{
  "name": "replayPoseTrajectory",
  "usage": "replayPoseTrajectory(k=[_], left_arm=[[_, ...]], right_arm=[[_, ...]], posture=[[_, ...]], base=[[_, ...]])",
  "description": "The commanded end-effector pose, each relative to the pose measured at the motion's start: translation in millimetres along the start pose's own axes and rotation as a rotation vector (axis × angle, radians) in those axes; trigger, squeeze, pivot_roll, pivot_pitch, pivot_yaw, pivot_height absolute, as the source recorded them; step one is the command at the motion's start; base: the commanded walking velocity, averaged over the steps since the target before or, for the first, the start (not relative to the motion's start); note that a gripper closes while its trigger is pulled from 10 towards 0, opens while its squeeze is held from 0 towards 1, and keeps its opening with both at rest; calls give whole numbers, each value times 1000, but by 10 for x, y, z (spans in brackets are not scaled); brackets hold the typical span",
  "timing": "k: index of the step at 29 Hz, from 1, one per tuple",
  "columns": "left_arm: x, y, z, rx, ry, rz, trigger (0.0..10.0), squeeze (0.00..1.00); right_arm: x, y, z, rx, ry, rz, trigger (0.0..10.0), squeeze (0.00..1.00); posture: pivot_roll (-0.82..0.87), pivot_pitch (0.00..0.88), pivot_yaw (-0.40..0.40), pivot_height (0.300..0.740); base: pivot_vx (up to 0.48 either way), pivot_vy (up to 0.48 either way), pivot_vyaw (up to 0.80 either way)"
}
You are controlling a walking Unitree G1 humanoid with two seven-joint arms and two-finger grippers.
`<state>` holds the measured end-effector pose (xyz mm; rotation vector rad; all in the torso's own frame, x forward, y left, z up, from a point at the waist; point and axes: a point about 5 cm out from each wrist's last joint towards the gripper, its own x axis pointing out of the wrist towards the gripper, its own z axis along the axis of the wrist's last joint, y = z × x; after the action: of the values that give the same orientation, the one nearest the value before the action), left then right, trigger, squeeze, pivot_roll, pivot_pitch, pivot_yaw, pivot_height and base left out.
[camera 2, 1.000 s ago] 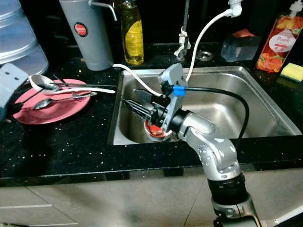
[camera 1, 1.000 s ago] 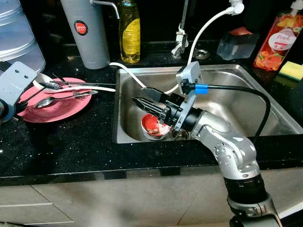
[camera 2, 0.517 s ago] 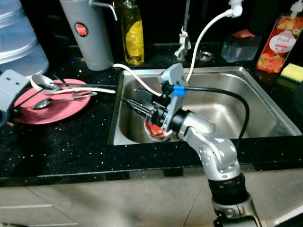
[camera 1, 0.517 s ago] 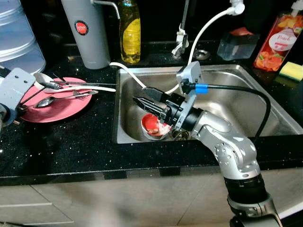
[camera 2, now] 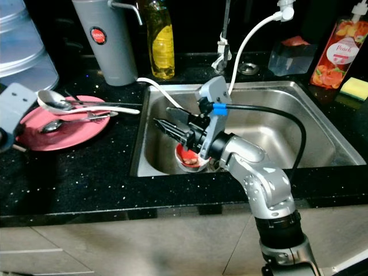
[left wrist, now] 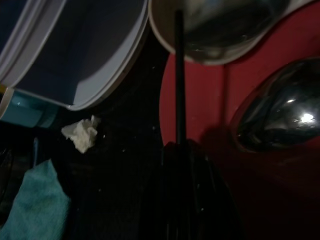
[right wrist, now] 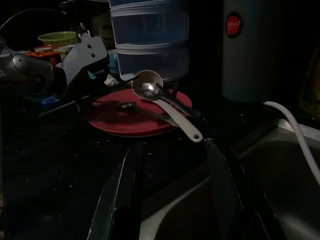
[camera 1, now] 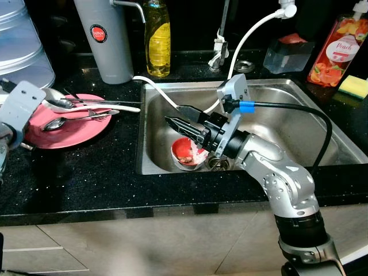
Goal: Kitchen organization
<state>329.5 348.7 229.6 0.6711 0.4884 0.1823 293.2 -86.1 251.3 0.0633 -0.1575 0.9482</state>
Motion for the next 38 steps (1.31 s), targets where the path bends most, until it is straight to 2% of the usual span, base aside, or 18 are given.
replayPoseTrajectory(k=[1,3,4,5,6,11,12,13,19,20,21,22,23,24,28,29,36,38], left_arm=[[32,-68,7,9,-2,-3,0,0],[21,-23,86,30,-49,41,0,0],[-22,63,250,66,-142,133,10000,0],[-22,63,250,66,-142,133,10000,0],[-159,216,575,112,-320,292,10000,0],[-438,285,1074,70,-588,363,10000,0],[-493,179,1226,-61,-663,246,10000,0],[-502,151,1255,-93,-677,215,10000,0],[-514,-79,1351,-93,-725,131,10000,0],[-500,-279,1453,-281,-753,-37,10000,0],[-499,-349,1502,-362,-764,-97,10000,0],[-499,-349,1502,-362,-764,-97,10000,0],[-433,-524,1617,-554,-740,-272,10000,0],[-400,-603,1672,-639,-715,-349,10000,0],[-376,-749,1778,-741,-687,-477,10000,0],[-336,-1004,1949,-818,-609,-643,10000,0],[-265,-1385,2066,-747,-465,-747,10000,0],[-292,-1623,2077,-682,-431,-836,10000,0]], right_arm=[[-27,1,25,-13,-1,-9,10000,0],[-33,-2,27,-14,0,-10,10000,0],[-38,-7,31,-15,0,-12,10000,0],[-38,-7,31,-15,0,-12,10000,0],[-44,-15,36,-17,1,-16,10000,0],[-48,-31,47,-17,-1,-30,10000,0],[-49,-66,60,-22,-11,-66,10000,0],[-50,-76,63,-23,-14,-75,10000,0],[-59,-172,92,-21,-41,-165,10000,0],[-101,-384,142,-43,-60,-343,10000,0],[-126,-464,159,-56,-62,-410,10000,0],[-126,-464,159,-56,-62,-410,10000,0],[-192,-632,195,-128,-43,-562,10000,0],[-218,-684,215,-155,-41,-611,10000,0],[-243,-734,250,-190,-43,-662,10000,0],[-265,-762,313,-217,-61,-688,10000,0],[-290,-774,404,-238,-106,-718,10000,0],[-292,-761,441,-241,-136,-733,10000,0]], posture=[[79,0,20,740],[76,0,20,740],[76,0,17,740],[76,0,17,740],[74,0,14,740],[72,0,14,740],[72,0,14,740],[72,0,14,740],[73,0,13,740],[68,0,14,740],[66,0,14,740],[66,0,14,740],[61,0,13,740],[61,0,13,740],[56,0,13,740],[55,0,15,740],[53,0,25,740],[44,0,41,740]], base=[[0,0,0],[0,0,0],[0,0,0],[0,0,0],[0,0,0],[0,0,0],[0,0,0],[0,0,0],[0,0,0],[0,0,0],[0,0,0],[0,0,0],[0,0,0],[0,0,0],[0,0,0],[0,0,0],[0,0,0],[0,0,0]])
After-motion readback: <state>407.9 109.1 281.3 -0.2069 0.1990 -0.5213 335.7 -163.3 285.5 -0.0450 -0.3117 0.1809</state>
